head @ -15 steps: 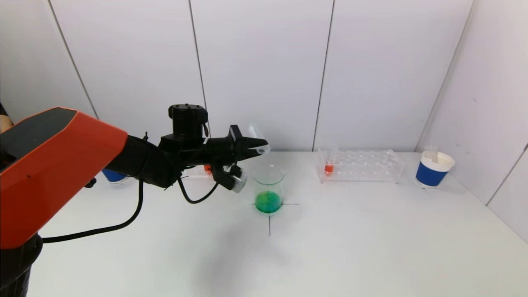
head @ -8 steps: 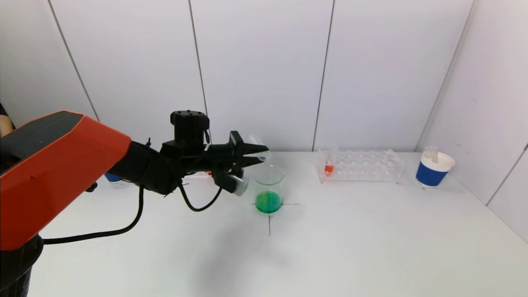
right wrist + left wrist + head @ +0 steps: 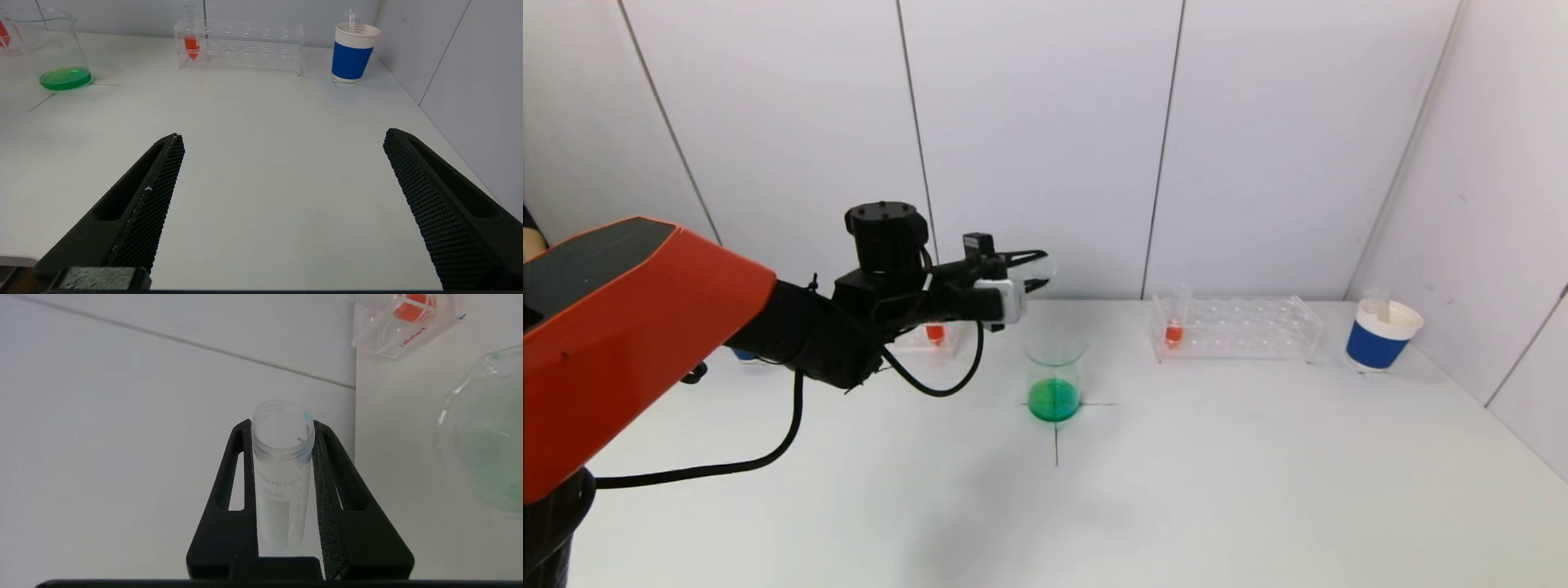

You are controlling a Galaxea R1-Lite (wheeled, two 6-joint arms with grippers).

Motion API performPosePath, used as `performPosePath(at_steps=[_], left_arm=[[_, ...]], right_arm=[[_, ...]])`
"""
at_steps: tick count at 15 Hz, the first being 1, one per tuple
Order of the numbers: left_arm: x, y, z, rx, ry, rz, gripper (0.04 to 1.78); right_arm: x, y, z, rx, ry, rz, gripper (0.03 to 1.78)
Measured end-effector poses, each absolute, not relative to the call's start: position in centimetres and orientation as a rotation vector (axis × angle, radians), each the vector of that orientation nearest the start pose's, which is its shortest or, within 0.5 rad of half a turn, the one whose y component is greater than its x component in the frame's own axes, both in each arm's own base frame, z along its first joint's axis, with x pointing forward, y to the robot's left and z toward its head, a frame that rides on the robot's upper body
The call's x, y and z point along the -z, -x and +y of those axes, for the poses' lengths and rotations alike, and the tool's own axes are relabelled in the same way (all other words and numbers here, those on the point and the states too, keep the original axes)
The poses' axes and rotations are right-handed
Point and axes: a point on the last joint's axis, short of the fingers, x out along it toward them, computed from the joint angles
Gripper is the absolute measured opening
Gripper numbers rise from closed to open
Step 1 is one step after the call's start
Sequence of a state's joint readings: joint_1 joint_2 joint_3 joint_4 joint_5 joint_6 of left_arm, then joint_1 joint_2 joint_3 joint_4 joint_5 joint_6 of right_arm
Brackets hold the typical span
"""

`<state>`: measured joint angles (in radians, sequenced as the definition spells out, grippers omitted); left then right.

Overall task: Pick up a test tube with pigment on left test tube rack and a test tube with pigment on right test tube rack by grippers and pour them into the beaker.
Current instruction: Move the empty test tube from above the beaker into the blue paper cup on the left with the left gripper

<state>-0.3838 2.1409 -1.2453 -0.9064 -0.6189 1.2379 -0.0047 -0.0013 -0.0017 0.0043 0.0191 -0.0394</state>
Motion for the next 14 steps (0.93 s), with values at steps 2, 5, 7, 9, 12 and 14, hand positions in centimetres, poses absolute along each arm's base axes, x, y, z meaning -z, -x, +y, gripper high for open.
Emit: performPosePath(at_steps=[2,5,7,9,12,14], left_arm=[[-17.5,-39.2,-17.0,0.771,-1.002,-0.512,0.43],[-19.7,-39.5,-16.6,0.586,-0.813,-0.391,0.43],[-21.8,-39.9,-16.4,0.426,-0.677,-0.347,0.43],[-23.5,-40.6,-15.7,0.269,-0.544,-0.292,0.43],[-24.7,-41.5,-13.0,0.134,-0.432,-0.252,0.43],[-25.0,-41.9,-11.1,0.078,-0.424,-0.257,0.43]], right_arm=[[-7.5,2.3,0.1,-0.015,0.039,0.001,1.77],[-7.5,2.3,0.1,-0.014,0.039,0.001,1.77],[-7.5,2.3,0.1,-0.015,0.039,0.001,1.77],[-7.5,2.3,0.1,-0.015,0.039,0.001,1.77],[-7.5,2.3,0.1,-0.014,0.039,0.001,1.77],[-7.5,2.3,0.1,-0.014,0.039,0.001,1.77]])
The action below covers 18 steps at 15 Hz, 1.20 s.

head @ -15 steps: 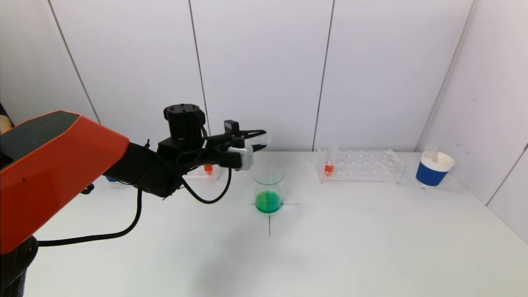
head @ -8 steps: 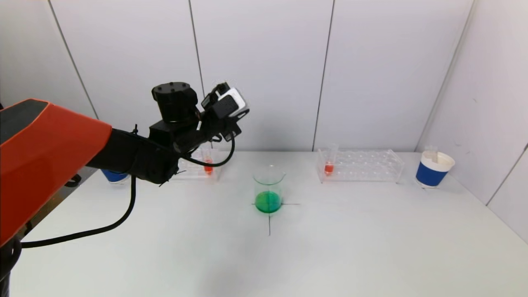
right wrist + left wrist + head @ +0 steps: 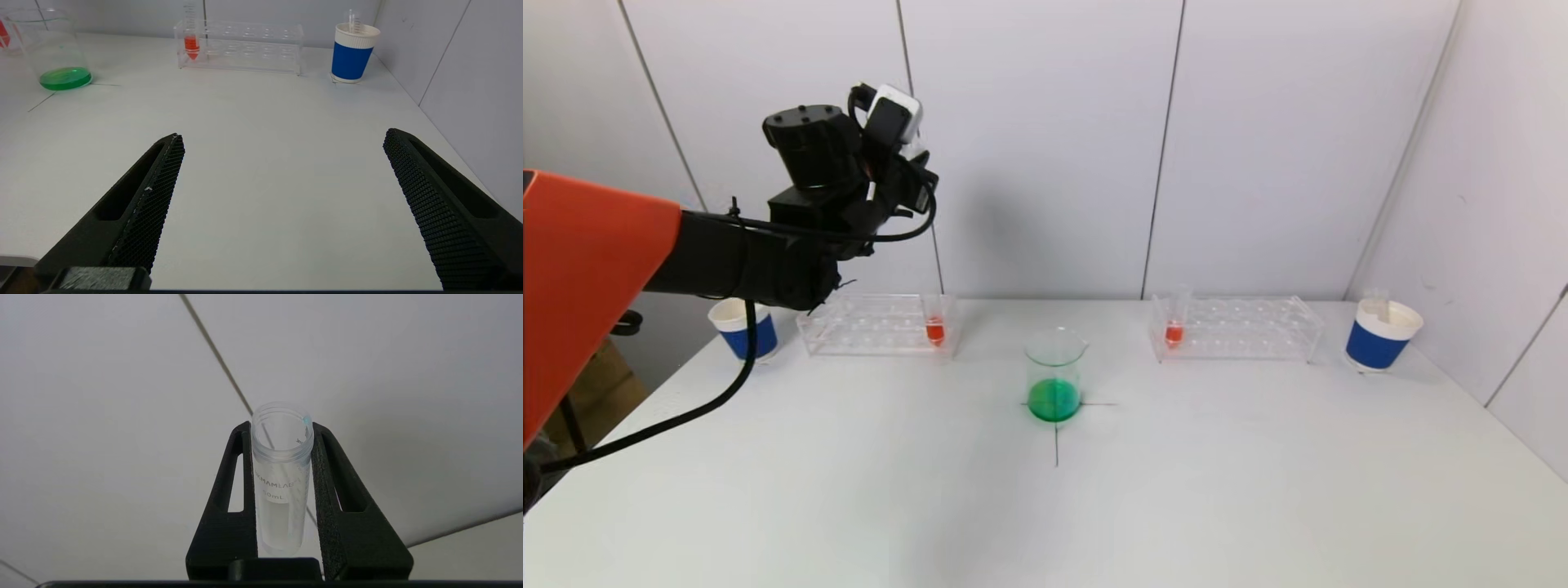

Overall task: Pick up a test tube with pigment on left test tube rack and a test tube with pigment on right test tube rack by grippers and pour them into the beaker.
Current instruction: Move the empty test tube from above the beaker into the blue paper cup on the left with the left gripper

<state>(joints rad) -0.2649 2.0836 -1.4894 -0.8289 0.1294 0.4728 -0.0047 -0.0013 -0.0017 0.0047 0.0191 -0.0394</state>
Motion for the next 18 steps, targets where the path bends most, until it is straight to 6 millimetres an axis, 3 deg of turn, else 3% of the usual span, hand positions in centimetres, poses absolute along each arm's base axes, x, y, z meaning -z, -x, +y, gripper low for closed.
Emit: performPosePath(at_steps=[9,18], left_arm=[[-24.9,-42.1,-5.1,-0.229,-0.336,-0.154,0.43],[-23.7,-42.4,3.5,-0.478,-0.282,-0.083,0.43]], right_arm=[[-7.5,2.3,0.1,-0.015,0.039,0.001,1.77],[-7.5,2.3,0.1,-0.015,0.039,0.001,1.77]])
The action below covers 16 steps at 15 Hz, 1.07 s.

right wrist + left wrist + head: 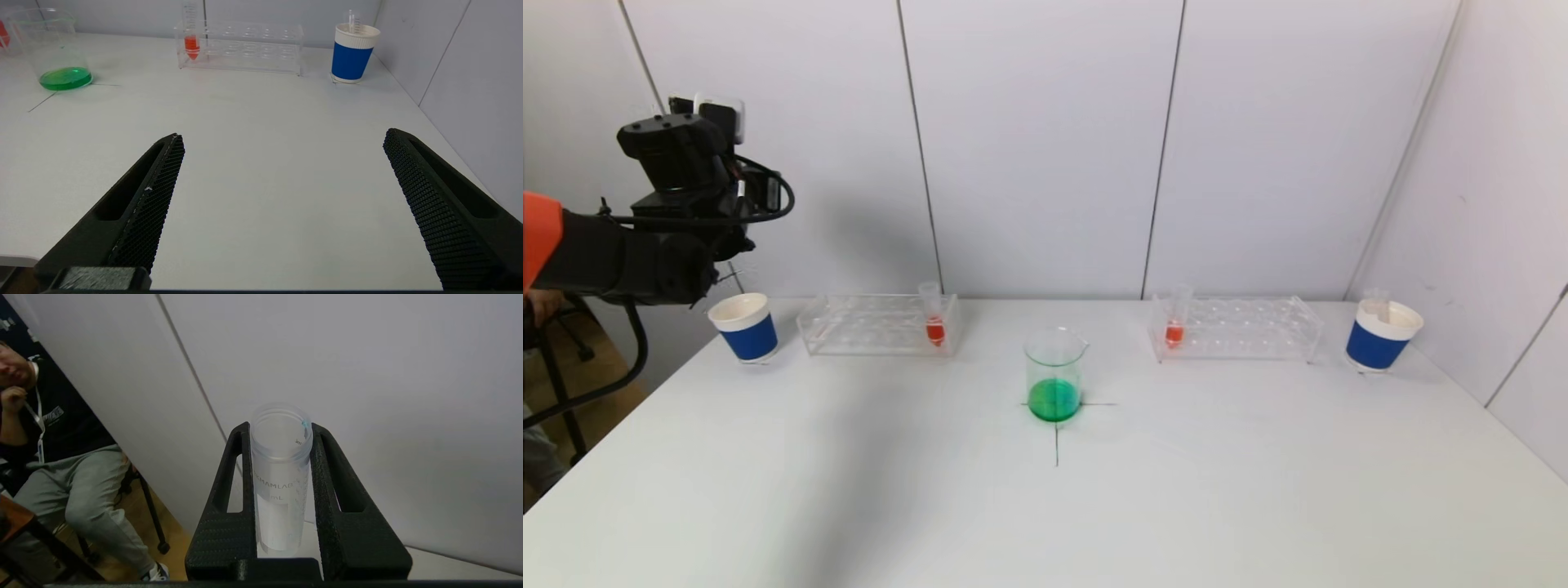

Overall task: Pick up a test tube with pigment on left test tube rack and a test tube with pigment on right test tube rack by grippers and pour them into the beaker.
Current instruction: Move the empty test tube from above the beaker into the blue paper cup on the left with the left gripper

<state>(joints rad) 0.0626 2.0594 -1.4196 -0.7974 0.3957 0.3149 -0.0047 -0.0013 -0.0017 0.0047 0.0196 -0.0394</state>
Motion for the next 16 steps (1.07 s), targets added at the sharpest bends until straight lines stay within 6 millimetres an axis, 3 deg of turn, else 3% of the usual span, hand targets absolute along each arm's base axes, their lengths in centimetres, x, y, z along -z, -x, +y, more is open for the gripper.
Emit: performPosePath(at_steps=[6,16], left_arm=[[-20.9,-41.3,7.7,-0.578,-0.233,0.014,0.43],[-19.3,-40.2,7.4,-0.541,-0.125,0.052,0.43]], right_arm=[[-7.5,2.3,0.1,-0.014,0.039,0.001,1.77],[-7.5,2.3,0.1,-0.015,0.039,0.001,1.77]])
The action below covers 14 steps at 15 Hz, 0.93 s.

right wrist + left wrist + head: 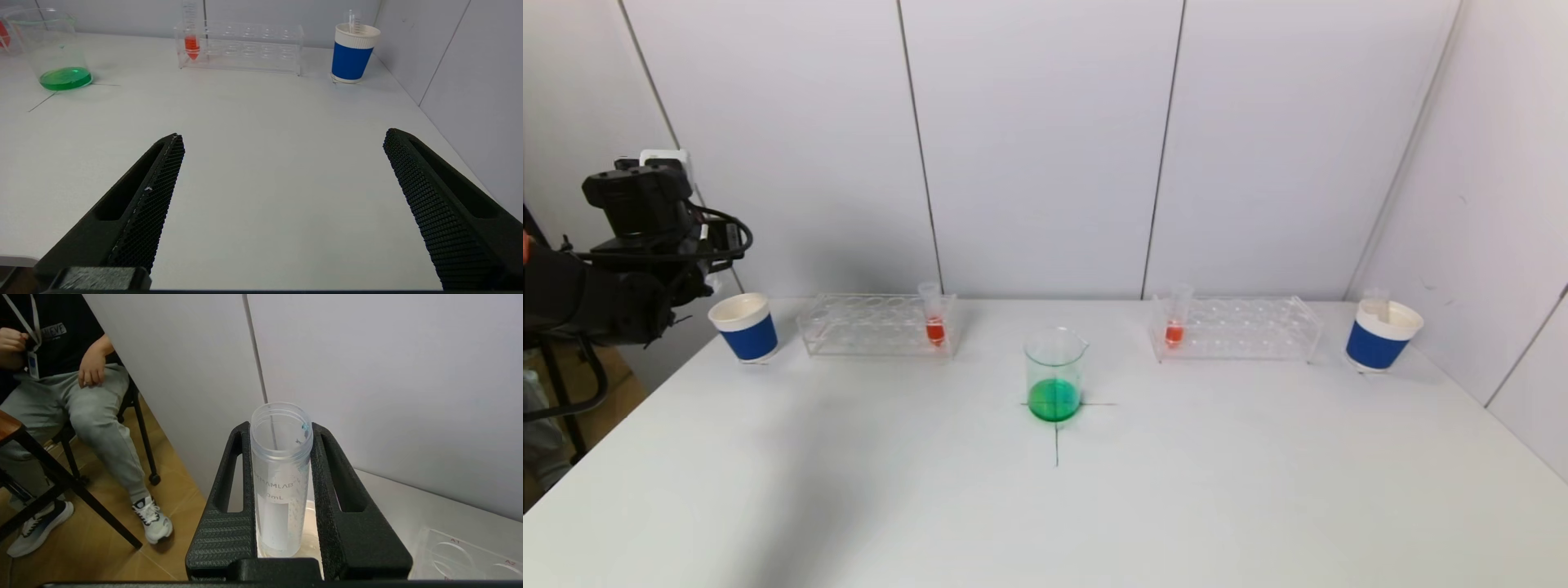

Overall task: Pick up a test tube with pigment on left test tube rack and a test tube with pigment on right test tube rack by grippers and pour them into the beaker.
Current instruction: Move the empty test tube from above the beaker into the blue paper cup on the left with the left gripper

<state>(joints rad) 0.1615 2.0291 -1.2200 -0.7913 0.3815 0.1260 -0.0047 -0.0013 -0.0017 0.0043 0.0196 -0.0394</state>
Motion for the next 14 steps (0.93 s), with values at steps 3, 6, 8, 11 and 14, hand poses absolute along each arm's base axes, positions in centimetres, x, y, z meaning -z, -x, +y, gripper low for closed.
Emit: performPosePath(at_steps=[3,6,8,11,14], left_arm=[[-18.2,-40.4,7.4,-0.518,-0.113,0.069,0.43],[-17.2,-40.8,7.4,-0.515,-0.097,0.087,0.43],[-16.6,-41.0,7.4,-0.502,-0.077,0.094,0.43],[-15.6,-41.5,7.6,-0.493,-0.069,0.086,0.43],[-14.6,-42.0,7.8,-0.494,-0.068,0.089,0.43]], right_arm=[[-7.5,2.3,0.1,-0.014,0.039,0.001,1.77],[-7.5,2.3,0.1,-0.015,0.039,0.001,1.77],[-7.5,2.3,0.1,-0.015,0.039,0.001,1.77],[-7.5,2.3,0.1,-0.015,0.039,0.001,1.77],[-7.5,2.3,0.1,-0.014,0.039,0.001,1.77]])
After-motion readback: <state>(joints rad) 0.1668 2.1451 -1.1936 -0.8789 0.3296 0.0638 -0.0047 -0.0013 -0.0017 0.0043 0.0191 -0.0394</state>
